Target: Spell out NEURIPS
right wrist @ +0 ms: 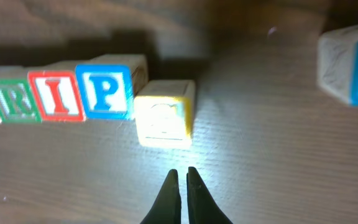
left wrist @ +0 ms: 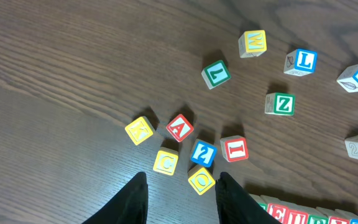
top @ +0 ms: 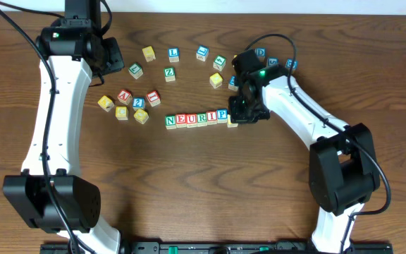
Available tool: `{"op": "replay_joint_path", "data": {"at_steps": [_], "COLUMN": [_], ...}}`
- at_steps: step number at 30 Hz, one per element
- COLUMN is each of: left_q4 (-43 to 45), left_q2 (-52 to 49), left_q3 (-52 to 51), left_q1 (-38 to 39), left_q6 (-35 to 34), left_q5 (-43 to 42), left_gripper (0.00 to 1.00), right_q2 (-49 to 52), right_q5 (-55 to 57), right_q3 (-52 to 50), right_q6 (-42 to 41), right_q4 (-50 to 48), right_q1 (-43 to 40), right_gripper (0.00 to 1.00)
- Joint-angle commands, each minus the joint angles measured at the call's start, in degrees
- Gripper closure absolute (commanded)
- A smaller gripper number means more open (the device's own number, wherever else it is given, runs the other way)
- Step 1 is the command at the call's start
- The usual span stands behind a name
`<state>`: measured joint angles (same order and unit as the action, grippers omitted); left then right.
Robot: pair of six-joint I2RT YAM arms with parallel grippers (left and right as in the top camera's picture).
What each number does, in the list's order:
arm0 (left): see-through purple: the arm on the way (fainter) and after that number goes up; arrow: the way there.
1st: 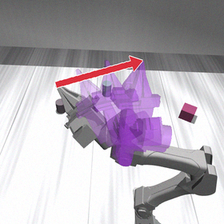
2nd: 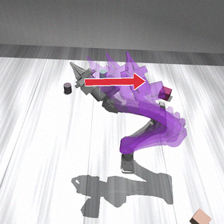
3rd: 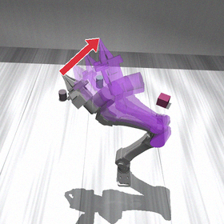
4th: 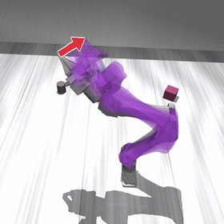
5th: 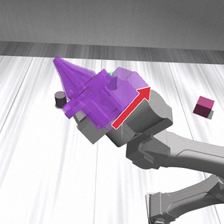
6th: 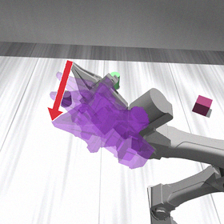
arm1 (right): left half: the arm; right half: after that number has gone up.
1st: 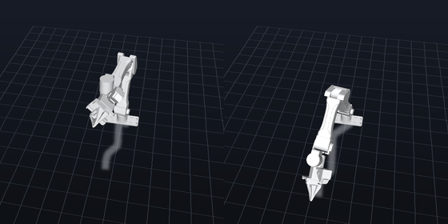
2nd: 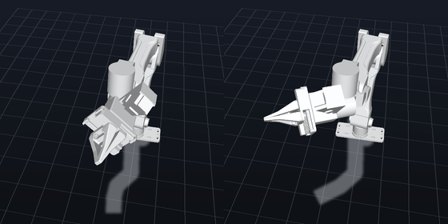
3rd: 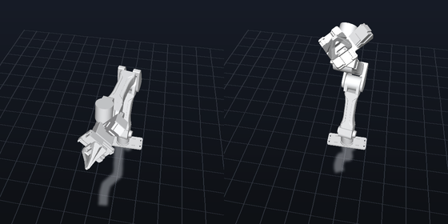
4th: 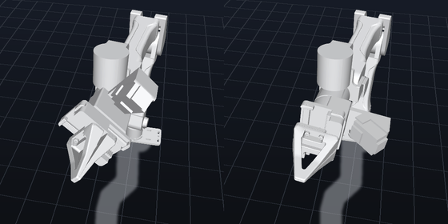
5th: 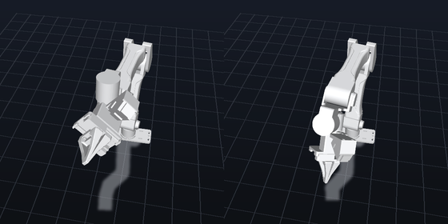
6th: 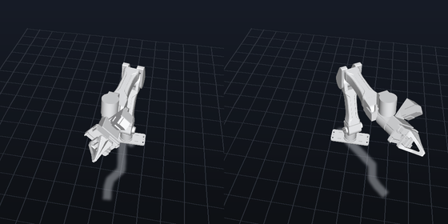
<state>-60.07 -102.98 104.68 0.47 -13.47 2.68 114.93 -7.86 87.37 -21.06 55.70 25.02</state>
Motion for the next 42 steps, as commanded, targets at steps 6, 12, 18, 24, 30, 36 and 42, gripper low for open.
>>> {"op": "replay_joint_path", "data": {"at_steps": [6, 12, 18, 24, 30, 36, 42], "left_q4": [-0.28, -0.31, -0.31, -0.31, -0.31, -0.31, -0.31], "left_q2": [-0.74, -0.74, -0.74, -0.74, -0.74, -0.74, -0.76], "left_q3": [-0.35, -0.35, -0.35, -0.35, -0.35, -0.35, -0.35], "left_q1": [-0.02, -0.02, -0.02, -0.02, -0.02, -0.02, -0.02], "left_q6": [0.35, 0.35, 0.35, 0.35, 0.35, 0.35, 0.35], "left_q5": [-0.55, -0.55, -0.55, -0.55, -0.55, -0.55, -0.55], "left_gripper": [0.64, 0.64, 0.64, 0.64, 0.64, 0.65, 0.65], "right_q2": [0.48, 0.48, 0.48, 0.48, 0.48, 0.48, 0.48], "right_q5": [0.74, 5.9, 7.56, 7.54, 8.48, 10.01, 11.26], "right_q3": [-0.79, -3.21, -5.18, -8.11, -9.2, -9.62, -9.62], "right_q6": [-5.16, -7.78, -9.18, -9.79, -9.79, -9.81, -9.77], "right_q4": [1.86, -0.63, -1.99, -5.99, -8.72, -10.32, -11.69], "right_q1": [3.3, 6.14, 6.43, 6.43, 6.43, 6.36, 6.32], "right_gripper": [0.99, 0.99, 0.99, 0.99, 0.99, 0.99, 0.99]}}
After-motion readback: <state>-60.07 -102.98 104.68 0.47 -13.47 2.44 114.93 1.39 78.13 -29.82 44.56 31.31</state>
